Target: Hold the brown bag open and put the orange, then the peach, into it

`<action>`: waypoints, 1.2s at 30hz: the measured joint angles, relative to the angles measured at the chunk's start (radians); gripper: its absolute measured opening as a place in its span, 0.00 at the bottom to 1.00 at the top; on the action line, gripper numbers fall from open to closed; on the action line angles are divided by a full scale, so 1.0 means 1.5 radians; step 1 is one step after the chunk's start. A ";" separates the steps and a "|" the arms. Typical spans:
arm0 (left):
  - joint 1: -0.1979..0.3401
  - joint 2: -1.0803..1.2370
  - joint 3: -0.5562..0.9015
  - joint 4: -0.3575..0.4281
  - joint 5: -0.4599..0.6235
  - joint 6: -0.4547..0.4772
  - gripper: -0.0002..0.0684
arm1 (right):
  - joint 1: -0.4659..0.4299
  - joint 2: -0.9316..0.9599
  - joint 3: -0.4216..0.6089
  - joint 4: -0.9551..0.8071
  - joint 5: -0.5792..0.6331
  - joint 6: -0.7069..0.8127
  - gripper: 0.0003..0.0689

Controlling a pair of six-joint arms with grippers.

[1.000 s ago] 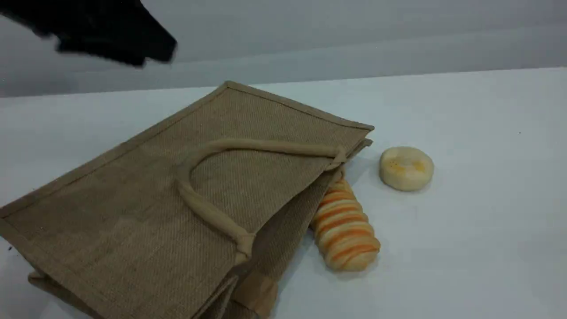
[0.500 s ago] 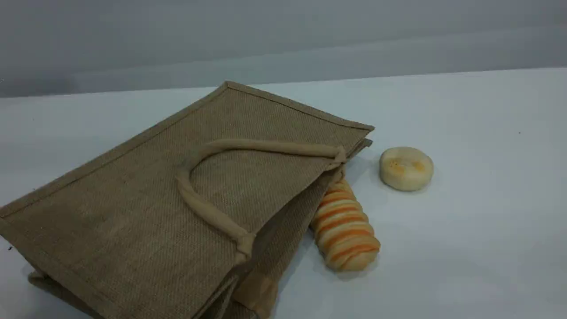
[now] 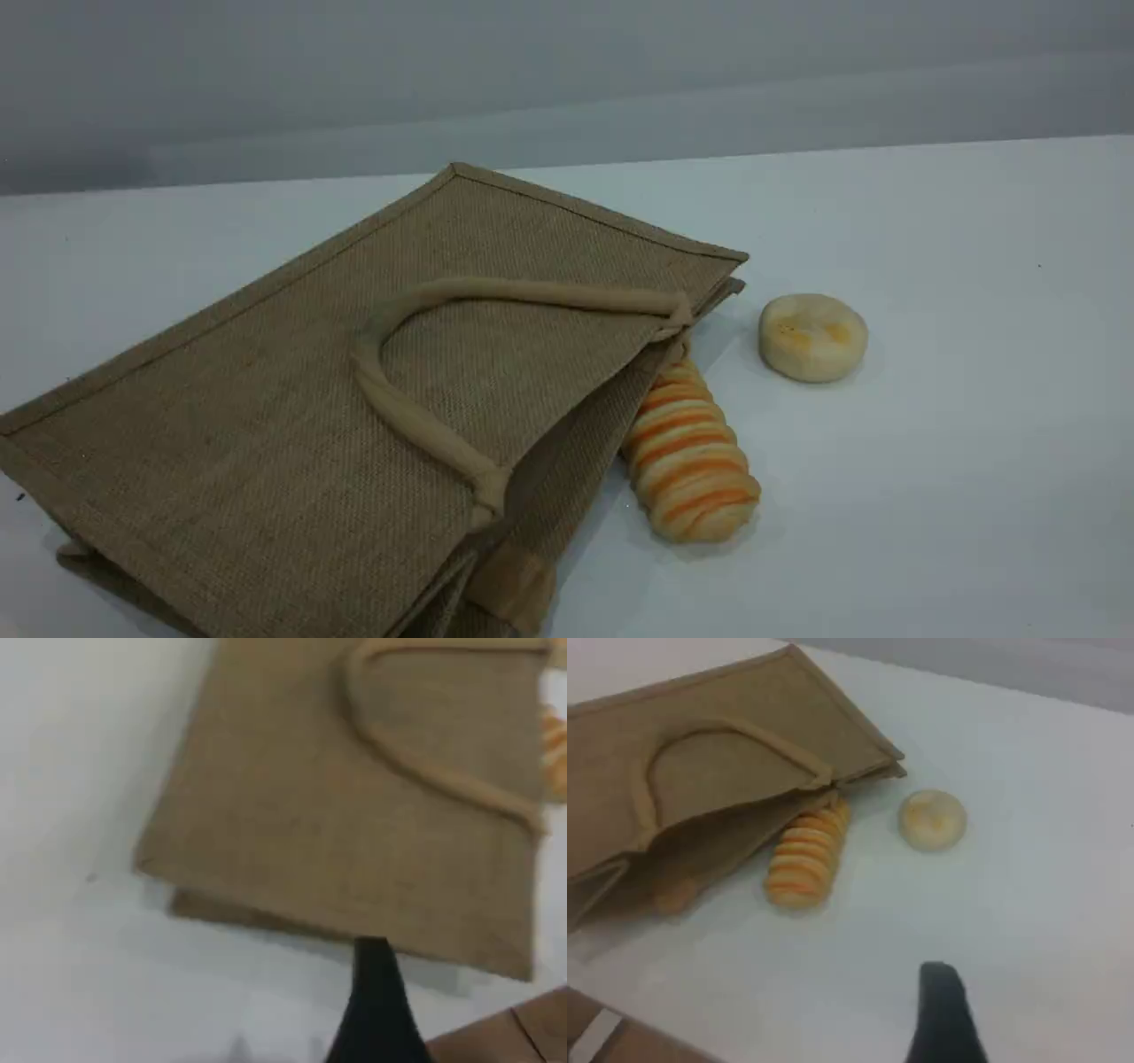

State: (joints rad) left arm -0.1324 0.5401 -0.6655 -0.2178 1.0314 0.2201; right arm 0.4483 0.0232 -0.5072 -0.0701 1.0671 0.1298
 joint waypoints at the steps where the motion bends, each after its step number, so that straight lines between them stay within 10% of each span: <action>1: 0.000 -0.028 0.015 0.015 0.003 -0.020 0.66 | 0.000 0.000 0.000 0.000 0.000 0.000 0.59; 36: 0.000 -0.360 0.106 0.093 0.033 -0.091 0.66 | -0.021 0.000 0.000 0.000 0.000 -0.001 0.57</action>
State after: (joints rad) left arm -0.1324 0.0000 -0.5065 -0.0784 1.0813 0.0843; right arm 0.4170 0.0232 -0.5072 -0.0694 1.0671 0.1290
